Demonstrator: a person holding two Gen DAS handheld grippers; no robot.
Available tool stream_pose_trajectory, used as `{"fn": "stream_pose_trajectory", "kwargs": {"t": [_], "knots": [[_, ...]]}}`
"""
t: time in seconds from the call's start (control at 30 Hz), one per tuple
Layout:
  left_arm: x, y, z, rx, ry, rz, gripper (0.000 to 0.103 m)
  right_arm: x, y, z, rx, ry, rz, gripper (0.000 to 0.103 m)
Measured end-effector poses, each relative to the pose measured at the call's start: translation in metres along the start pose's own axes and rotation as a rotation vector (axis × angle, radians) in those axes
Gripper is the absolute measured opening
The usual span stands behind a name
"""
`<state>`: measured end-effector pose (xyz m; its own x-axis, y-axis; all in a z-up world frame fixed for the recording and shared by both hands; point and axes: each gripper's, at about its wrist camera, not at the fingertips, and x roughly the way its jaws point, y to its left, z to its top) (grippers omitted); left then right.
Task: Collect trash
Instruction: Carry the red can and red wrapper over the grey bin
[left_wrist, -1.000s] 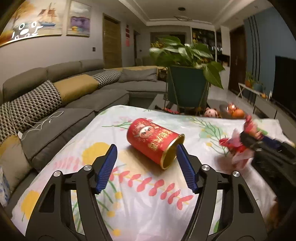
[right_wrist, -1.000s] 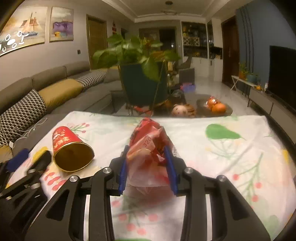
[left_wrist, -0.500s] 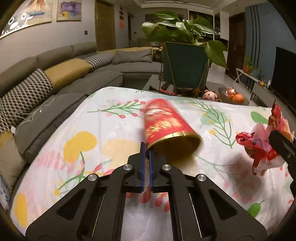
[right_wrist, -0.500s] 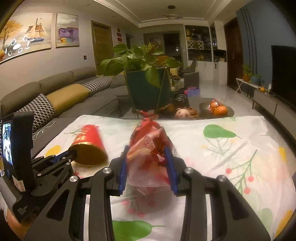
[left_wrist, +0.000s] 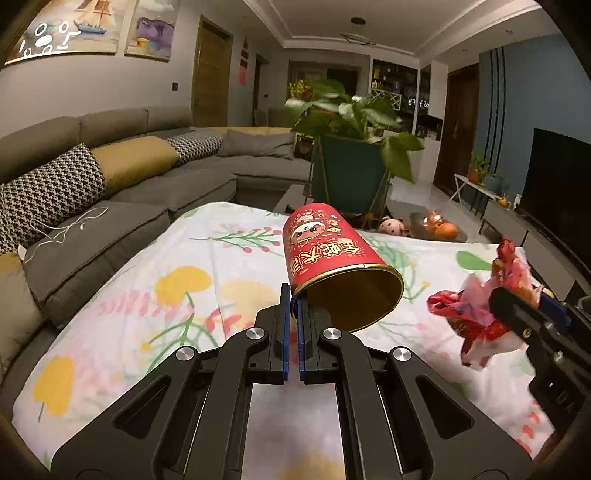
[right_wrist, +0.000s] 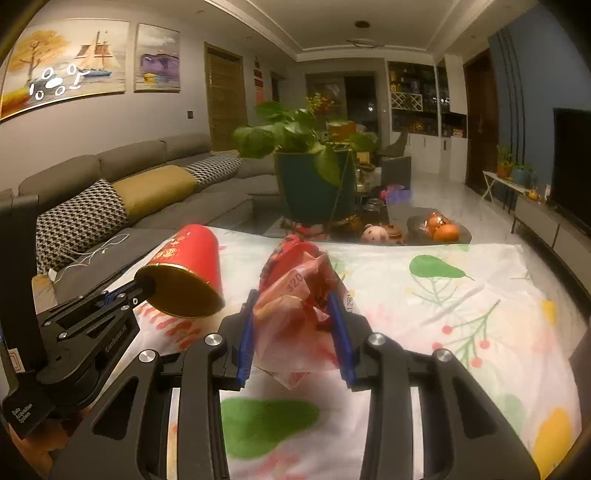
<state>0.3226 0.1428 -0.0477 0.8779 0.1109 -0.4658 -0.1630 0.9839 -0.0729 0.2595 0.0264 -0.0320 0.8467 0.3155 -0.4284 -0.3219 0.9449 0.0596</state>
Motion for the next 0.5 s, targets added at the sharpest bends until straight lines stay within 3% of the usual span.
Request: {"fn": "stream_pose_trajectory", "kwargs": {"t": [0.5], "knots": [[-0.099, -0.060, -0.013, 0.054, -0.067, -0.086, 0.003, -0.105, -0.042, -0.026, 0.013, -0.042, -0.072, 0.037]]}}
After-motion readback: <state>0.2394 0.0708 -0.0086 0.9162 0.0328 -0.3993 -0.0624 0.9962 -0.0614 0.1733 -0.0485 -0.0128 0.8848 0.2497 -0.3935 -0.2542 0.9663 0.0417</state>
